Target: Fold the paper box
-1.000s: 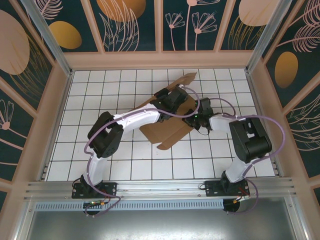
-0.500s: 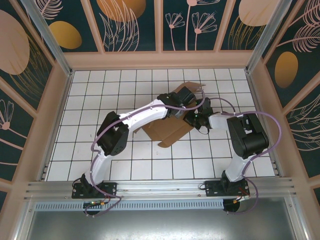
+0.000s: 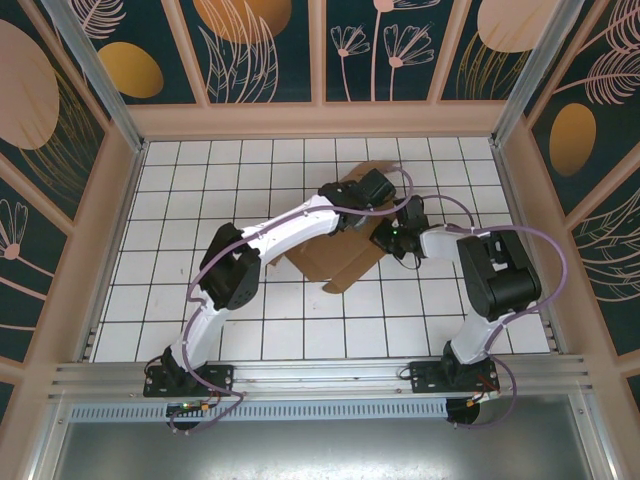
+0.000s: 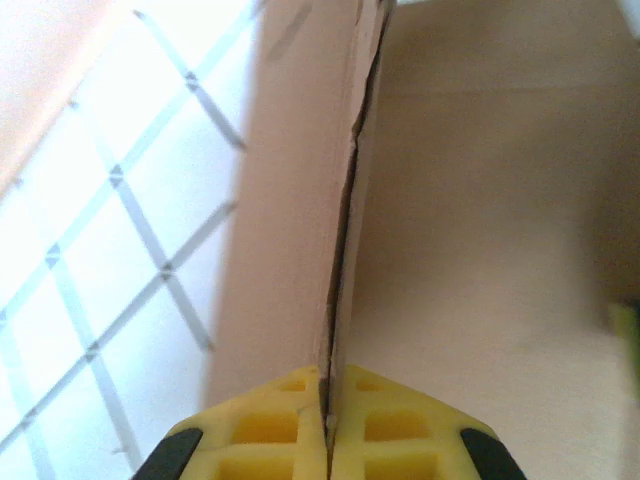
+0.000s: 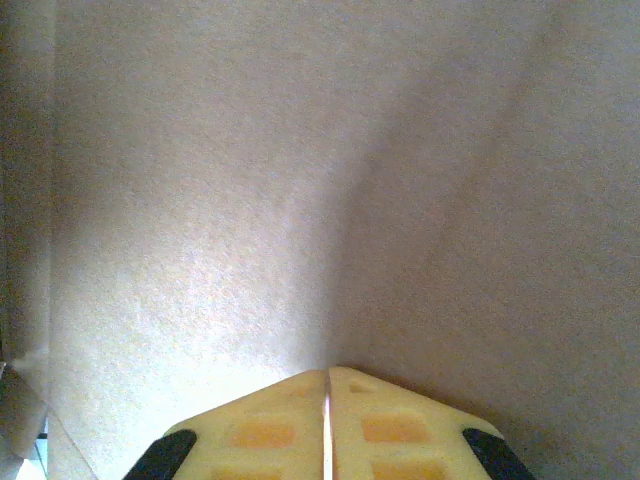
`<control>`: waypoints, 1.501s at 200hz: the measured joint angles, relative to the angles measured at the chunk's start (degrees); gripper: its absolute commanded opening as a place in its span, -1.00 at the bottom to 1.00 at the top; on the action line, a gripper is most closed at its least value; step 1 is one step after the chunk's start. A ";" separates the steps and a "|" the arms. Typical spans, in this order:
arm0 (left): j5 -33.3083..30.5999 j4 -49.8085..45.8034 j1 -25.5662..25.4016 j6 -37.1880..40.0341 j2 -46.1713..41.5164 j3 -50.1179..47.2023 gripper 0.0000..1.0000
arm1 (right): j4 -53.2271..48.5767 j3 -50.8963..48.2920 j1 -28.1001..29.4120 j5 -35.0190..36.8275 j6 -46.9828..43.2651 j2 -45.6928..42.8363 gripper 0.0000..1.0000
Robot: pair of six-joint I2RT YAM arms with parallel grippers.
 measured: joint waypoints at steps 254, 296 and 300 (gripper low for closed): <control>-40.83 58.55 0.57 43.95 0.83 -25.92 0.07 | -1.07 -0.02 -1.77 -5.16 0.28 0.33 -0.84; -30.71 38.95 0.61 22.91 -9.03 -24.04 0.29 | -0.55 -0.11 -2.03 -5.29 1.99 0.33 -0.87; -29.64 37.66 0.59 21.27 -10.03 -24.02 0.30 | -0.33 -0.22 -2.03 -5.29 2.27 0.33 -0.88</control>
